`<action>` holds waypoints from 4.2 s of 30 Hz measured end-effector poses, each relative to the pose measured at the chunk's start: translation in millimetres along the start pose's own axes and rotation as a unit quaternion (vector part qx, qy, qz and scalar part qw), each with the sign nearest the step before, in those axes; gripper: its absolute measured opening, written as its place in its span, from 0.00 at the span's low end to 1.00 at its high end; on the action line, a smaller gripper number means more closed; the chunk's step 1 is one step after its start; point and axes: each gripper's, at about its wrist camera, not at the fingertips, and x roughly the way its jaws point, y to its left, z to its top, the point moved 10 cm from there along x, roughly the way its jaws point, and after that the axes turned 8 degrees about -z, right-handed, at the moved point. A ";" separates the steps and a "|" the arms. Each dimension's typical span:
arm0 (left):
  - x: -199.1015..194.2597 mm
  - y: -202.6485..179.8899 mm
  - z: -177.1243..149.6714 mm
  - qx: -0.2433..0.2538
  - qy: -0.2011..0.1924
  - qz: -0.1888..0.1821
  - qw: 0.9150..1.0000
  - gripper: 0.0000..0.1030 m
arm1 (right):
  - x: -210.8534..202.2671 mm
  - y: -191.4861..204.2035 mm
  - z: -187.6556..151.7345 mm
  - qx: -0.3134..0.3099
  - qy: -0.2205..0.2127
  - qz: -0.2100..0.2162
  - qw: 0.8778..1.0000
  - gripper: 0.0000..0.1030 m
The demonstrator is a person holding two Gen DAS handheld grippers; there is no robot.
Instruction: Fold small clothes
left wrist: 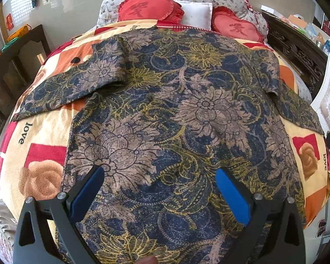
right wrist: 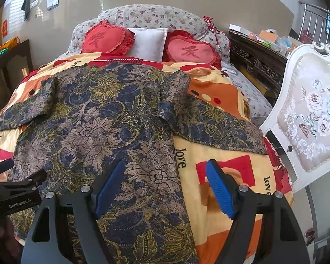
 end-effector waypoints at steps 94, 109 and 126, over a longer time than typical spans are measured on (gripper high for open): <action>35.2 229.3 27.4 -0.143 0.003 0.067 0.987 1.00 | 147.5 121.5 -3.8 -0.042 0.048 0.143 0.988 0.49; 17.8 267.8 32.3 -0.207 -0.054 -0.031 0.976 1.00 | 147.1 121.5 -6.2 -0.046 0.040 0.135 0.989 0.51; 20.4 403.8 72.7 -0.542 -0.133 -0.253 0.790 1.00 | 146.9 124.1 -6.7 -0.045 0.039 0.135 0.989 0.51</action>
